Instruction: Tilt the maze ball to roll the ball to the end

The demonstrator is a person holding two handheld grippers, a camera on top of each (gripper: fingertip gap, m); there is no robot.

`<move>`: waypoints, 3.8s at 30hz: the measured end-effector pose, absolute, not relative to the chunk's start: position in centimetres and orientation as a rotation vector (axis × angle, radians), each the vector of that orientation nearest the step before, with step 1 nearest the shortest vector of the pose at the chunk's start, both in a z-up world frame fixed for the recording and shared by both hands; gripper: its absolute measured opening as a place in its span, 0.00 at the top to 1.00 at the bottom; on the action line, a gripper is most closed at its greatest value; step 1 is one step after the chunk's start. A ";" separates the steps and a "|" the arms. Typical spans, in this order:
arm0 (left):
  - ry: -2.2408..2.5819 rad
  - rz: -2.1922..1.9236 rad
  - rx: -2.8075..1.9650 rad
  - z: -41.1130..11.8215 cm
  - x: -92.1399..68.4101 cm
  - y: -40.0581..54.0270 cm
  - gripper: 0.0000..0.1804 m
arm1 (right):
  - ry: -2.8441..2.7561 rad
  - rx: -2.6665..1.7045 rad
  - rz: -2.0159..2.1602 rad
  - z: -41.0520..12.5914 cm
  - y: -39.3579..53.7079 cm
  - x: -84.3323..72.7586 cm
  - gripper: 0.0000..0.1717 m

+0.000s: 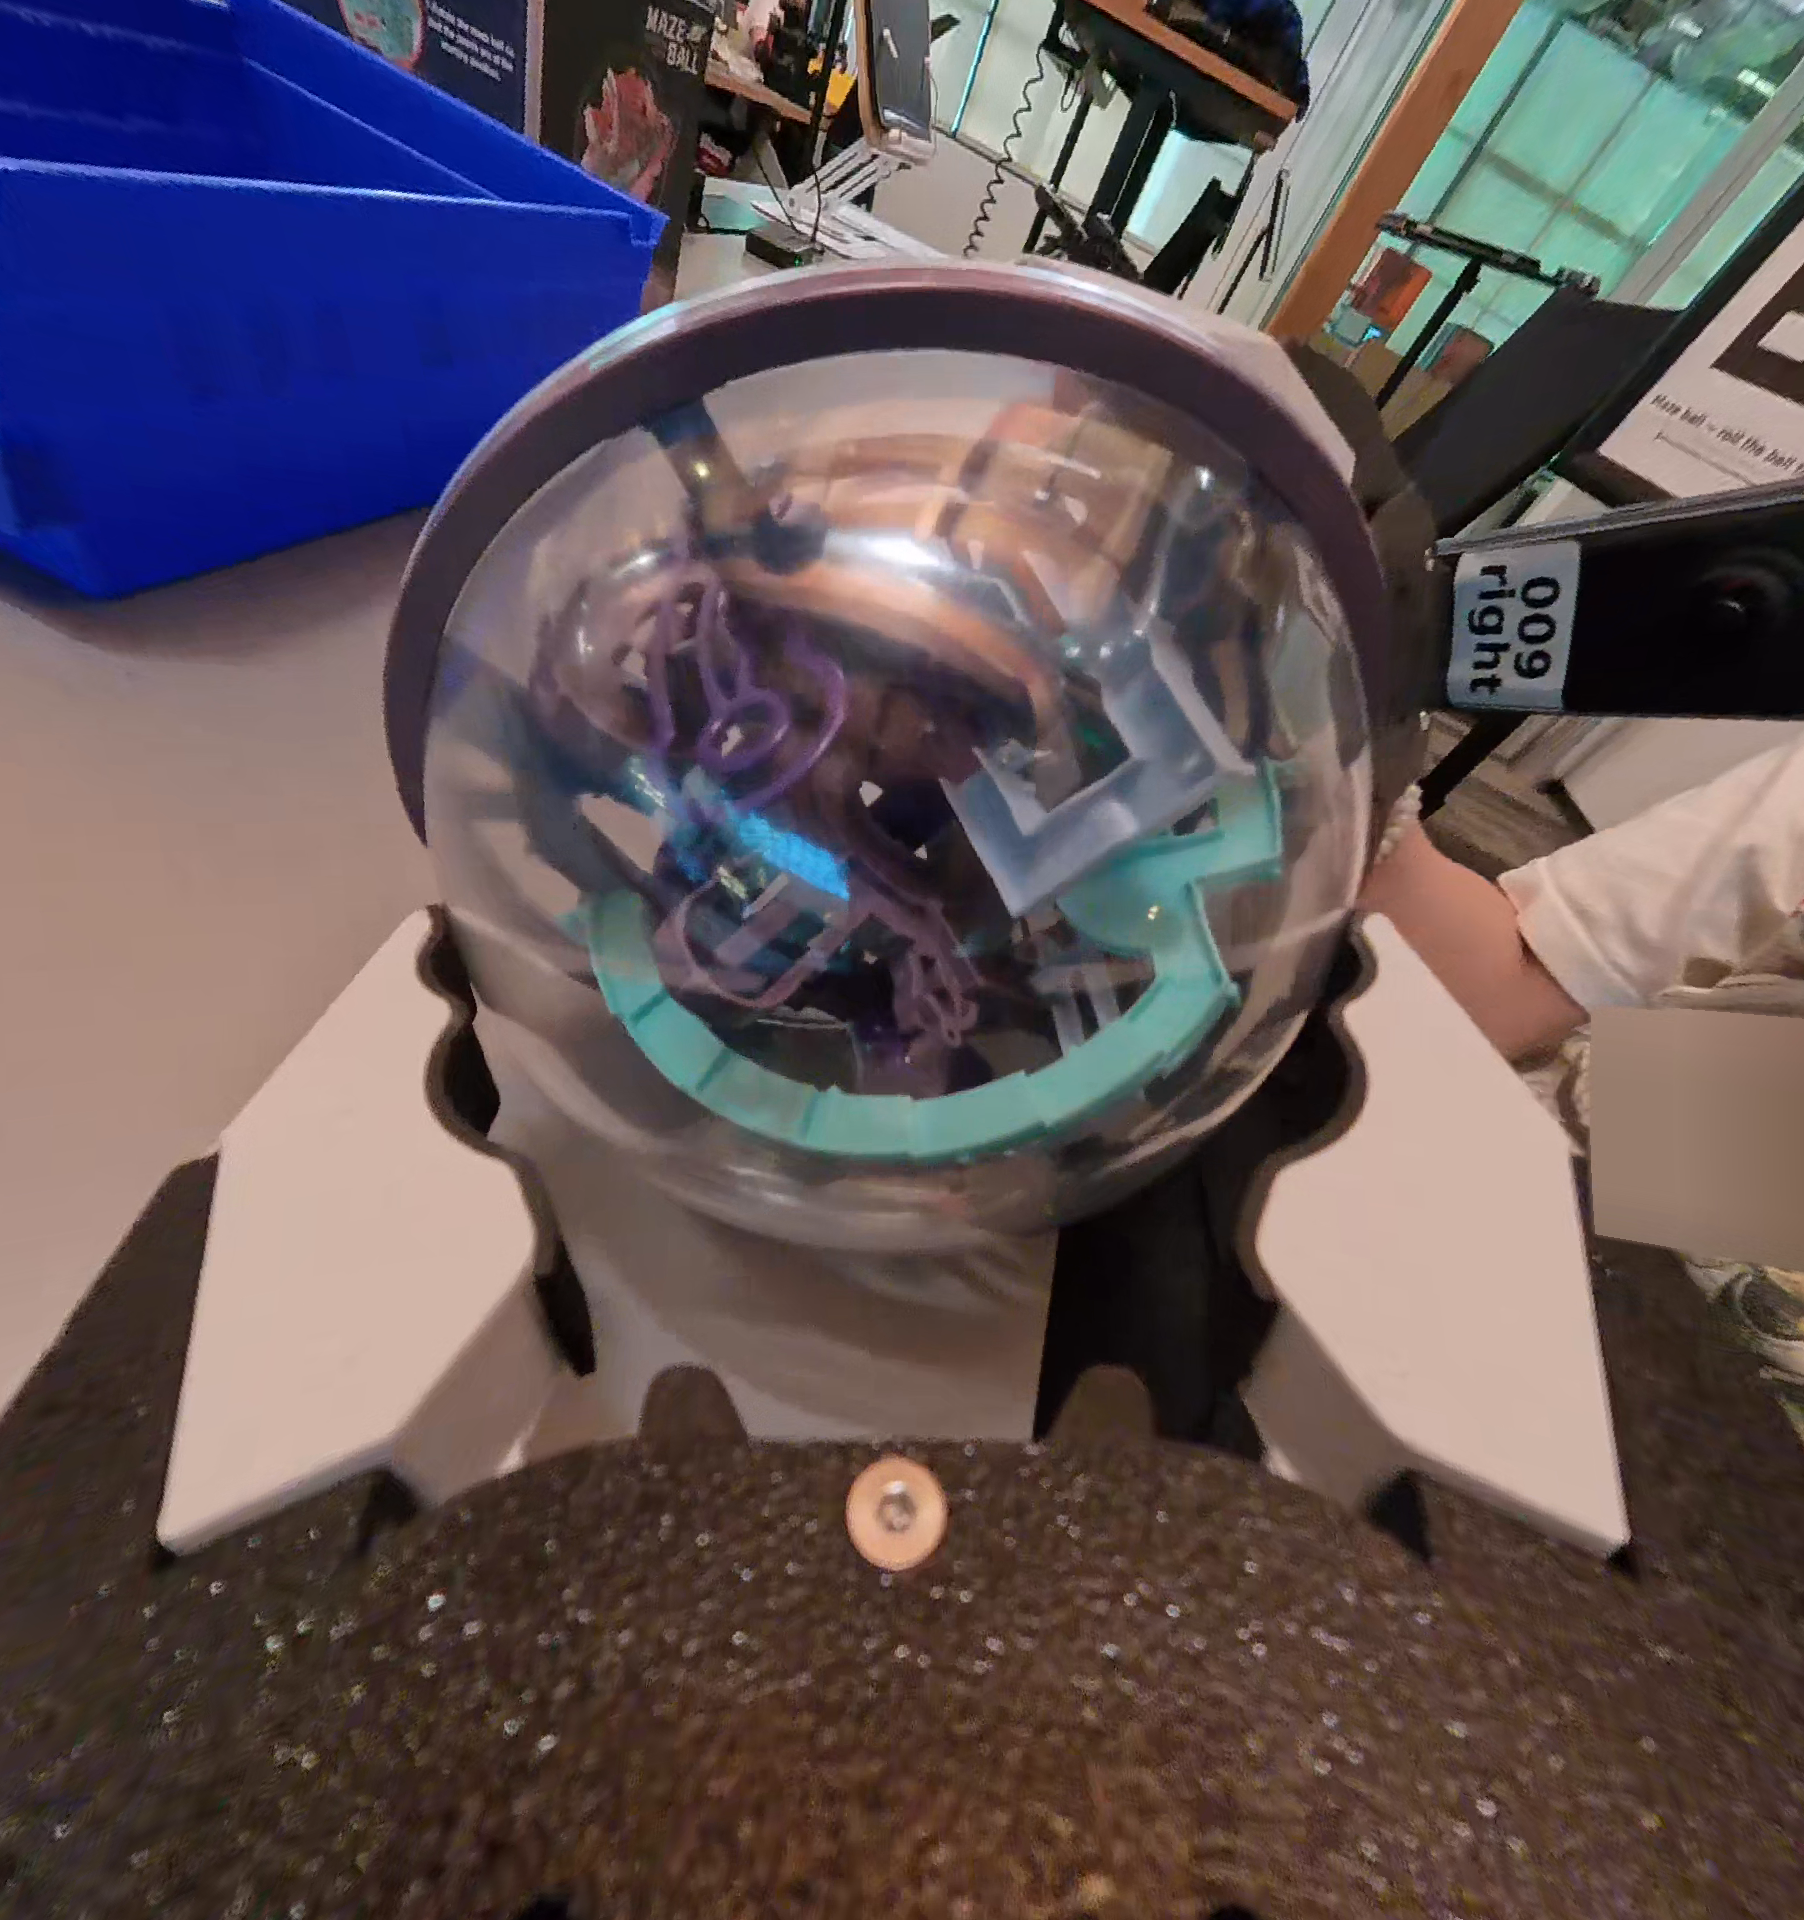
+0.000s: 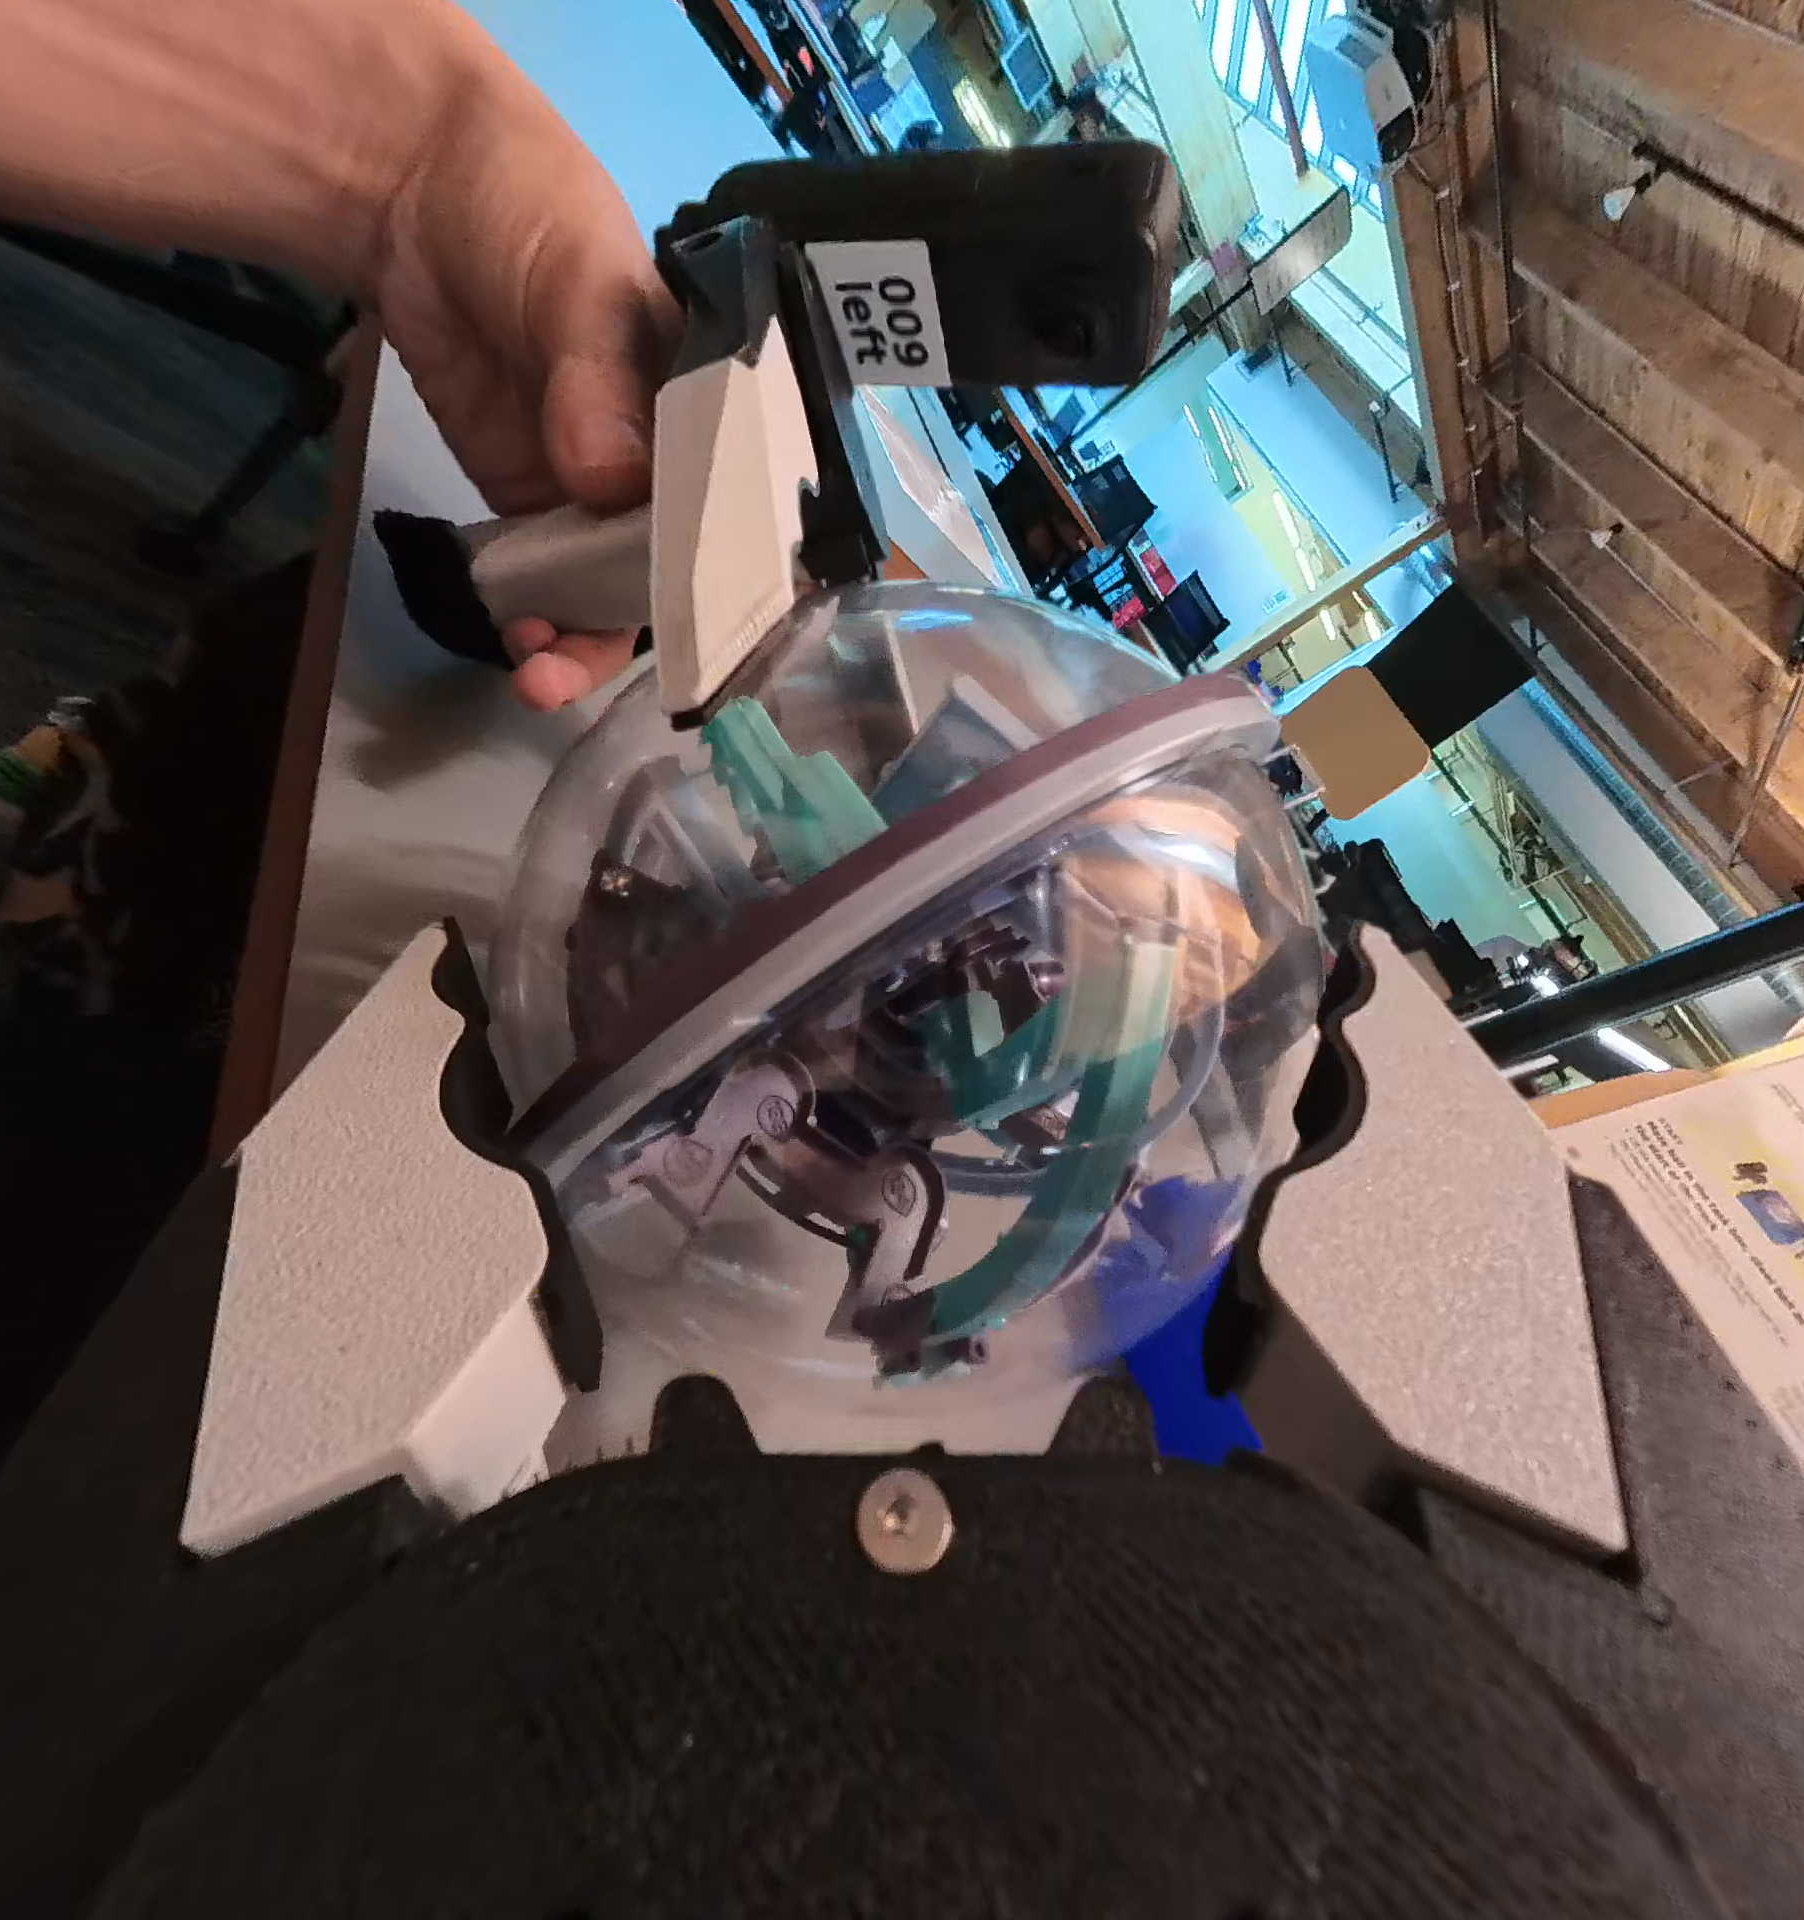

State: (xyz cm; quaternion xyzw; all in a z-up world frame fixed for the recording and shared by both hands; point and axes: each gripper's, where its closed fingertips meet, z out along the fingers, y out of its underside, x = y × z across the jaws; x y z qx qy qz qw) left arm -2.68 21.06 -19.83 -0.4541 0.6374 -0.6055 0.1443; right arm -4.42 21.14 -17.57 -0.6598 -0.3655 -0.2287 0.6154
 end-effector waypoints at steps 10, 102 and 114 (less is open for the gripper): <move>1.935 -1.534 -1.185 -20.0 -2.0 20.2 0.17 | -0.780 -1.544 -0.355 -16.9 18.5 -3.2 0.19; 1.836 -1.543 -0.938 -19.6 2.4 16.1 0.28 | -0.668 -1.791 0.153 -18.3 14.5 3.9 0.11; 1.886 -1.504 -0.881 -19.9 1.9 15.8 0.29 | -0.595 -1.715 0.075 -17.8 14.3 3.1 0.09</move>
